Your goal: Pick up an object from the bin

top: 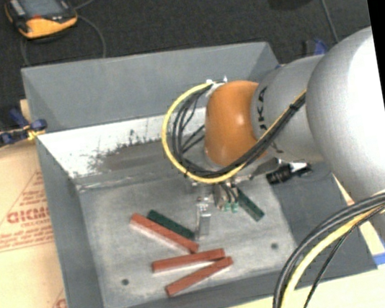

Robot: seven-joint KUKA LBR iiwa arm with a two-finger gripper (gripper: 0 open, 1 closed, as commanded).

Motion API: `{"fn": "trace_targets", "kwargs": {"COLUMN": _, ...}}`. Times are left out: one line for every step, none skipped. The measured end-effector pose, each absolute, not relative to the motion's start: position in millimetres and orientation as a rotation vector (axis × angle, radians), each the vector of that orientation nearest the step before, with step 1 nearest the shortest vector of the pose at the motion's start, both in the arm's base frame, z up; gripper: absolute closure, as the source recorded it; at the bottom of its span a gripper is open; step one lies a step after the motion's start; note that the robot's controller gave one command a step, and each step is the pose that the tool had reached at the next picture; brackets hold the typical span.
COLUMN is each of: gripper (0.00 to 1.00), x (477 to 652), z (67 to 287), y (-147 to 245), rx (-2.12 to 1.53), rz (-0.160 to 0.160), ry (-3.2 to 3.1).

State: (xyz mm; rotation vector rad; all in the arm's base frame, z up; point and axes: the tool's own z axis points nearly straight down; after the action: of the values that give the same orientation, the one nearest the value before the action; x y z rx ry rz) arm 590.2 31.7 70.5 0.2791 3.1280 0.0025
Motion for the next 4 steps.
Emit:
{"fn": "trace_targets", "kwargs": {"gripper": 0.0, "x": 579.6, "z": 70.4, "y": 24.3, "rx": 0.447, "rz": 0.002, "ry": 3.11}}
{"fn": "trace_targets", "kwargs": {"gripper": 0.0, "x": 553.3, "z": 94.3, "y": 73.5, "rx": 0.631, "rz": 0.003, "ry": 3.08}}
{"fn": "trace_targets", "kwargs": {"gripper": 0.0, "x": 555.7, "z": 129.1, "y": 60.6, "rx": 0.498, "rz": -0.001, "ry": 3.096}}
{"fn": "trace_targets", "kwargs": {"gripper": 0.0, "x": 495.6, "z": 68.9, "y": 110.0, "rx": 0.685, "rz": 0.0, "ry": 3.069}}
